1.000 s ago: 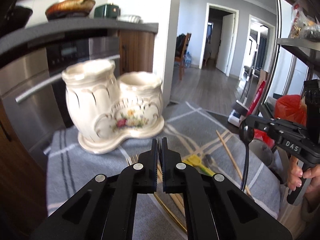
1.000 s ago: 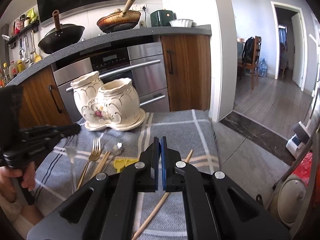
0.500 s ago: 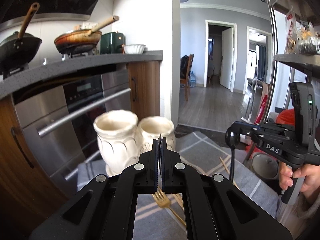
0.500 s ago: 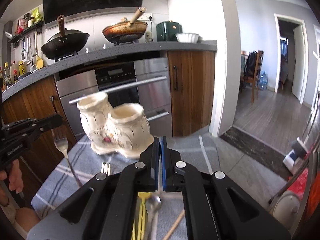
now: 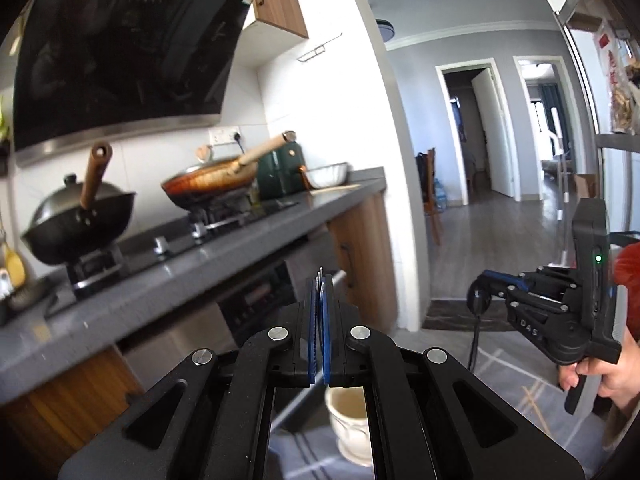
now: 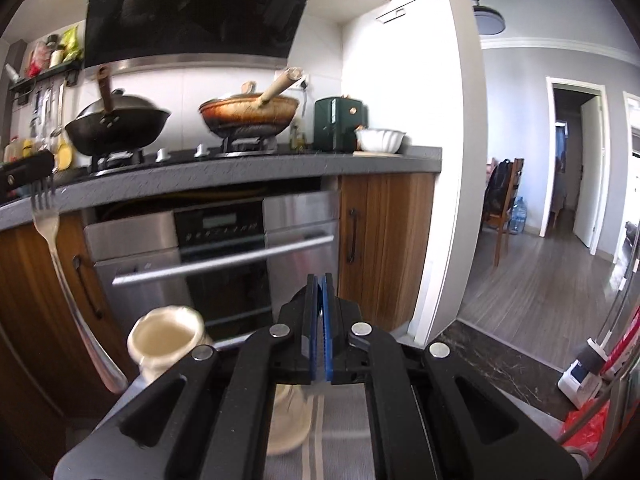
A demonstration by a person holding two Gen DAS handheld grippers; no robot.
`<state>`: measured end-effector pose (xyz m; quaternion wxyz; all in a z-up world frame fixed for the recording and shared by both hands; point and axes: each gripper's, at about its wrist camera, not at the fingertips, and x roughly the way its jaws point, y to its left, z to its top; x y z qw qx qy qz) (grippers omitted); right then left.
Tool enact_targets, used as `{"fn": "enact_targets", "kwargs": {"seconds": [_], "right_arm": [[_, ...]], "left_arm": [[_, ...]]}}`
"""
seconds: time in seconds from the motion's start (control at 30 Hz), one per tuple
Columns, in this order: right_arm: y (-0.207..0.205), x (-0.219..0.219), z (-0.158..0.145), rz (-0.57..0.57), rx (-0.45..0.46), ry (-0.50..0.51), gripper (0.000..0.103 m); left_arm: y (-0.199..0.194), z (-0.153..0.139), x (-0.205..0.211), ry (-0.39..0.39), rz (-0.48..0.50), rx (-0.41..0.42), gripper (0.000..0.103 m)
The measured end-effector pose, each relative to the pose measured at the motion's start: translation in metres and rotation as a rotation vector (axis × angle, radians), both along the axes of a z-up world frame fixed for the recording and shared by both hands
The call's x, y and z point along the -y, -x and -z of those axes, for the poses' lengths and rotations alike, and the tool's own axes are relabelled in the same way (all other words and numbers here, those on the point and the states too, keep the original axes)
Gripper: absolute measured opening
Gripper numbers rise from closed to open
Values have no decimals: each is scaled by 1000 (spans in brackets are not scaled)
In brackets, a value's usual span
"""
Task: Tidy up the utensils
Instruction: 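Lower the black spoon into the holder with the right tool while the left tool inserts the silver fork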
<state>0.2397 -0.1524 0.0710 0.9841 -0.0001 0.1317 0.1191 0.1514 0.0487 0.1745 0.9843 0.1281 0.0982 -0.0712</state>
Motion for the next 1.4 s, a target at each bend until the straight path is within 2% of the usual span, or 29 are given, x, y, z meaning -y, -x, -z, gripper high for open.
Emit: {"fn": "enact_targets", "kwargs": {"seconds": [0.1,0.17,0.27,0.4,0.53,0.7,0.87,1.3,1.37,1.4], "right_arm": [[-19,3,-1,24,-1,-68,2],[-25,5,3,56,14,-73,2],[-33,5,12,94,29,-58,2],[-44,-1,27,87,8,-38,2],[-52,-16,44,99,6,56,2],[-50,-39,63,29,17,170,2],[-46,-53,73,-70,-14,209,2],[-49,-52,82,-113,-122,179,2],[-48,-50,82,-120,-134,168,6],[-48,-47,81,-123,-140,157,18]], "left_arm": [[-23,-4,2,-32,-40,9,3],[-34,-1,3,-47,-63,15,3],[-45,10,1,-50,-84,10,3],[-60,33,2,-57,-96,-33,3],[-71,56,3,-62,-93,-75,3],[-76,82,10,-88,-73,-124,3],[-80,99,13,-101,-61,-164,3],[-90,113,9,-44,-48,-261,4],[-90,115,8,-28,-49,-272,4],[-90,114,7,-20,-54,-273,4]]}}
